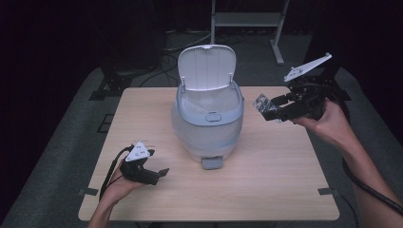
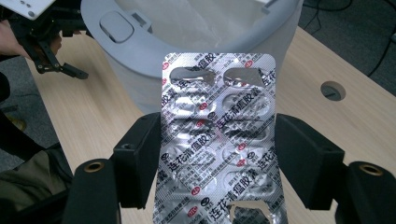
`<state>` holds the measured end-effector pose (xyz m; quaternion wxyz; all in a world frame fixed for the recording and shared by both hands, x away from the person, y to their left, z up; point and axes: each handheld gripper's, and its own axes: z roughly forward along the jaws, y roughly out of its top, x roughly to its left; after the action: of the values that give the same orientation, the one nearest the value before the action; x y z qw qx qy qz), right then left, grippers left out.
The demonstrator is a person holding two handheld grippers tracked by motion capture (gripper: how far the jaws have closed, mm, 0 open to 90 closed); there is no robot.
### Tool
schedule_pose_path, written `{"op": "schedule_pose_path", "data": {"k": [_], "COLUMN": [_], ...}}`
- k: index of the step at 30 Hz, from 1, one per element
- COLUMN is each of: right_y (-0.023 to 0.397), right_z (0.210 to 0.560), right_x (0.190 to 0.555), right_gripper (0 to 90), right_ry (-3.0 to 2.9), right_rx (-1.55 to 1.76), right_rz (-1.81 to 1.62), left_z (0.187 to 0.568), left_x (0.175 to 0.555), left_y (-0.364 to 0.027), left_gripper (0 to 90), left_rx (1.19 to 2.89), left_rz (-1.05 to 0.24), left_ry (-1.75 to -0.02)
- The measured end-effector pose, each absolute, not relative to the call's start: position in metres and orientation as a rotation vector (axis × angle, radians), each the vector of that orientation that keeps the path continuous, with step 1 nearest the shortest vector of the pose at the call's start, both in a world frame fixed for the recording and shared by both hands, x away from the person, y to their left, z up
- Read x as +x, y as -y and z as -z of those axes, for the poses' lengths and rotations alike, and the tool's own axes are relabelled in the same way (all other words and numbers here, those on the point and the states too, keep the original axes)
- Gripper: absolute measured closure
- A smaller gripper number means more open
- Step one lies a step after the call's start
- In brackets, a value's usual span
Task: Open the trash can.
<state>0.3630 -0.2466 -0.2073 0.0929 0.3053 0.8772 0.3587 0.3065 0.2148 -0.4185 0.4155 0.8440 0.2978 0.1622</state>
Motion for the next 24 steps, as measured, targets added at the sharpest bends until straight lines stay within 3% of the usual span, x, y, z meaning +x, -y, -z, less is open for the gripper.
{"op": "schedule_pose_path", "data": {"k": [24], "right_y": [0.212], "right_z": [0.171], "right_x": [0.379], "right_gripper": [32.5], "right_ry": [-2.629], "right_rx": [0.83], "right_rz": [-1.055], "left_z": [0.417], "left_x": [0.306], "left_y": [-0.219], "left_gripper": [9.7], "left_rx": [2.117], "left_rz": [-0.421], "left_ry": [-0.754]}}
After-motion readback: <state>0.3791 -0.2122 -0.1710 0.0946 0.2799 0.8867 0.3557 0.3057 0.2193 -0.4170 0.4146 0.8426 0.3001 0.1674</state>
